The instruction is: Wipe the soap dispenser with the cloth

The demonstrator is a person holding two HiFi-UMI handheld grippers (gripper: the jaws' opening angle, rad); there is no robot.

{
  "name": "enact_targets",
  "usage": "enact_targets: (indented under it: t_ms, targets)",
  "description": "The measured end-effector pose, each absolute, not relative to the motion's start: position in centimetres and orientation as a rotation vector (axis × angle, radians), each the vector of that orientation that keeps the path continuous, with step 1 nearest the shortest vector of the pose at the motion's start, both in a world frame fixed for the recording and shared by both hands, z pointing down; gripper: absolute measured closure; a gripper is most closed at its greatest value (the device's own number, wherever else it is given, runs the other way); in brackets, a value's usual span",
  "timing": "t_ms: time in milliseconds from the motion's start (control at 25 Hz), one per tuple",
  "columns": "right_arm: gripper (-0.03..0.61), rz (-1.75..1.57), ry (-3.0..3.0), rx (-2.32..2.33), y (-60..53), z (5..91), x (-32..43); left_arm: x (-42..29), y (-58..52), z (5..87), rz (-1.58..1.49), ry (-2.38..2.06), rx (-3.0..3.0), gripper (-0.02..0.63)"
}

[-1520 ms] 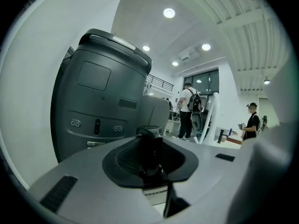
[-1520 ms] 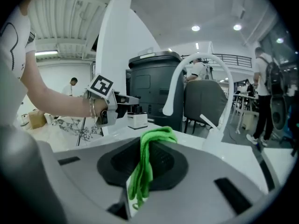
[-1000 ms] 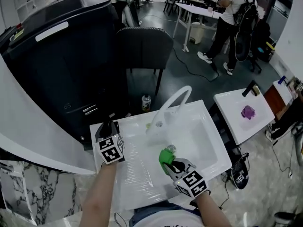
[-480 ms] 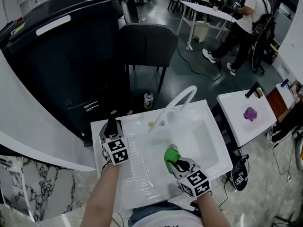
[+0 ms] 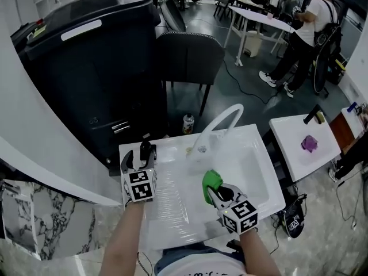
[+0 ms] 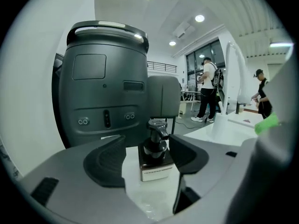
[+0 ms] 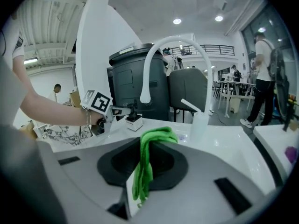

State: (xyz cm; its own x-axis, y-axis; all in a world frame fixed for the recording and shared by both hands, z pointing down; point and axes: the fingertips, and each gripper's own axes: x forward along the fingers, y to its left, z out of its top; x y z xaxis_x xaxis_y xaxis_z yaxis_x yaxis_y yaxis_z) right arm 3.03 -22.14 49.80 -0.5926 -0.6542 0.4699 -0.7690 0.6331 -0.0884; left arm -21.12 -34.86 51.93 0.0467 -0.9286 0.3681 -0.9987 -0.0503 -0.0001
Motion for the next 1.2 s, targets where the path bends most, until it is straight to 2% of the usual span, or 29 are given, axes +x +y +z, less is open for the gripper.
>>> enact_targets:
  t_ms: [440,800,840,880,960,1000,1200]
  targets:
    - [0.529,0.343,-2.57,1.26,-23.6,45.3,2.9,-20.9,-27.8,45.3,0.213,-1.957,2.231,0.33]
    - [0.529,0.193,-2.669,1.344,-23.5,39.9,3.1,-21.6,-22.7,37.0,-0.07,-2.046,2.41,0.334]
    - [0.529,0.174,-2.677,1.355,-23.5,39.3,3.2,-21.6,-22.3,36.7,-0.076,-2.064,2.405,0.345]
    - [0.529,0.156,-2.685,1.365,-23.4,38.6,3.4,-21.7,-22.1,36.6,-0.068,-2.088,2.391,0.39]
    - [0.529,0.116,-2.707,1.385,-23.1,37.2,3.6,-21.9,-21.6,36.5,-0.026,-2.137,2.362,0.561]
    - [0.529,0.089,-2.719,1.396,-22.9,36.4,3.6,-21.7,-21.5,36.4,-0.008,-2.143,2.37,0.598]
    - [0.529,-0.177,-2.716,1.442,-21.8,32.4,3.5,-19.8,-20.7,34.8,0.021,-2.108,2.513,0.598]
